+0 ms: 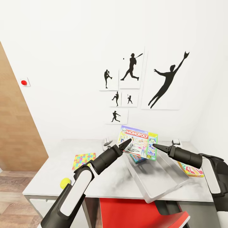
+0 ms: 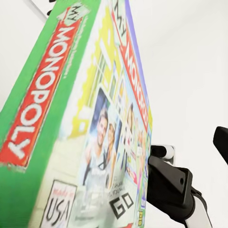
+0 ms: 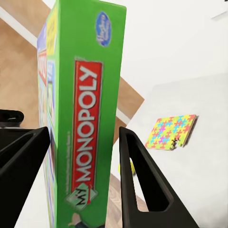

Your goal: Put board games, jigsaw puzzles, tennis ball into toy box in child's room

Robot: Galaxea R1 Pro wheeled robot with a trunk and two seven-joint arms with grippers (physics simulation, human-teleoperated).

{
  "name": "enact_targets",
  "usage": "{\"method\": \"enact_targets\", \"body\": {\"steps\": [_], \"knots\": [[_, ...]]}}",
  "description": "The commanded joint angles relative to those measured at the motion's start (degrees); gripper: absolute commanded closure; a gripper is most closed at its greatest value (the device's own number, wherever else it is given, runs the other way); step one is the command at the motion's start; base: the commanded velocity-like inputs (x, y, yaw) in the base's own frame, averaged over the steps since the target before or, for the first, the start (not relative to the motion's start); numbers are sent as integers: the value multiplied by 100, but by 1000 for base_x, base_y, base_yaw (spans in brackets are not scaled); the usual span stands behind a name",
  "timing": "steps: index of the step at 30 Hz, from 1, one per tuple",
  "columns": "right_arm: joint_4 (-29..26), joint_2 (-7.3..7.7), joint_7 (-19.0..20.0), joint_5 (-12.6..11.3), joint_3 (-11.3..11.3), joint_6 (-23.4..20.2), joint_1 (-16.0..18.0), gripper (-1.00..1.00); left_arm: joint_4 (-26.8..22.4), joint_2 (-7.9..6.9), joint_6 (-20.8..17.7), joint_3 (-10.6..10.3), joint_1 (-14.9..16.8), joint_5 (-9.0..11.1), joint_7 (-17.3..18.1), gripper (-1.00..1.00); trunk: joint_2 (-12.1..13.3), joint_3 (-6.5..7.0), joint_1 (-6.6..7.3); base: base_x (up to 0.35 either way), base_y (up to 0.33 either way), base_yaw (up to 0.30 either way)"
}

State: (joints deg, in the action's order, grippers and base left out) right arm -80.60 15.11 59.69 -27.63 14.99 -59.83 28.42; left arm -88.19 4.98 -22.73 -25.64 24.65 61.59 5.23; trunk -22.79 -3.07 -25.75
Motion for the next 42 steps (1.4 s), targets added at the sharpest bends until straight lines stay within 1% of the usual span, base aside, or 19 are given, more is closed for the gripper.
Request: {"method": "enact_targets", "body": {"steps": [1, 18, 23, 29, 32, 33, 36, 37, 39, 41, 42], "knots": [[0, 0, 25, 21, 4, -17, 6, 100, 0, 2, -30, 6, 5, 38, 4, -100, -13, -13, -4, 0, 0, 0], [0, 16, 28, 9, 7, -17, 6, 100, 78, -16, -30, 9, 11, 23, -30, -100, -13, -13, -4, 0, 0, 0], [0, 49, 37, -7, 14, -17, 7, 100, 239, -68, -30, 65, 8, 23, -26, -100, -13, -13, -4, 0, 0, 0], [-4, 79, 40, -11, 35, -17, 12, 100, 307, -138, -30, 99, 6, 26, -23, -100, -13, -13, -4, 0, 0, 0], [-6, 111, 41, -13, 121, -17, 13, 100, 332, -201, -30, 137, 4, 27, -40, -100, -13, -13, -4, 0, 0, 0], [-6, 111, 41, -13, 121, -17, 13, 100, 332, -201, -30, 137, 4, 27, -40, -100, -13, -13, -4, 0, 0, 0], [-6, 133, 42, -14, 285, -17, 15, 100, 349, -311, -30, 263, -12, 29, -60, -100, -13, -13, -4, 0, 0, 0], [-6, 133, 42, -14, 285, -17, 15, 100, 349, -311, -30, 263, -12, 29, -60, -100, -13, -13, -4, 0, 0, 0], [-5, 151, 42, -11, 410, -17, 18, 100, 358, -385, -30, 389, -64, 32, -69, -100, -13, -13, -4, 0, 0, 0], [5, 217, 42, -6, 528, -17, 23, 100, 366, -438, -30, 554, -144, 34, -72, -100, -13, -13, -4, 0, 0, 0], [5, 217, 42, -6, 528, -17, 23, 100, 366, -438, -30, 554, -144, 34, -72, -100, -13, -13, -4, 0, 0, 0]]}}
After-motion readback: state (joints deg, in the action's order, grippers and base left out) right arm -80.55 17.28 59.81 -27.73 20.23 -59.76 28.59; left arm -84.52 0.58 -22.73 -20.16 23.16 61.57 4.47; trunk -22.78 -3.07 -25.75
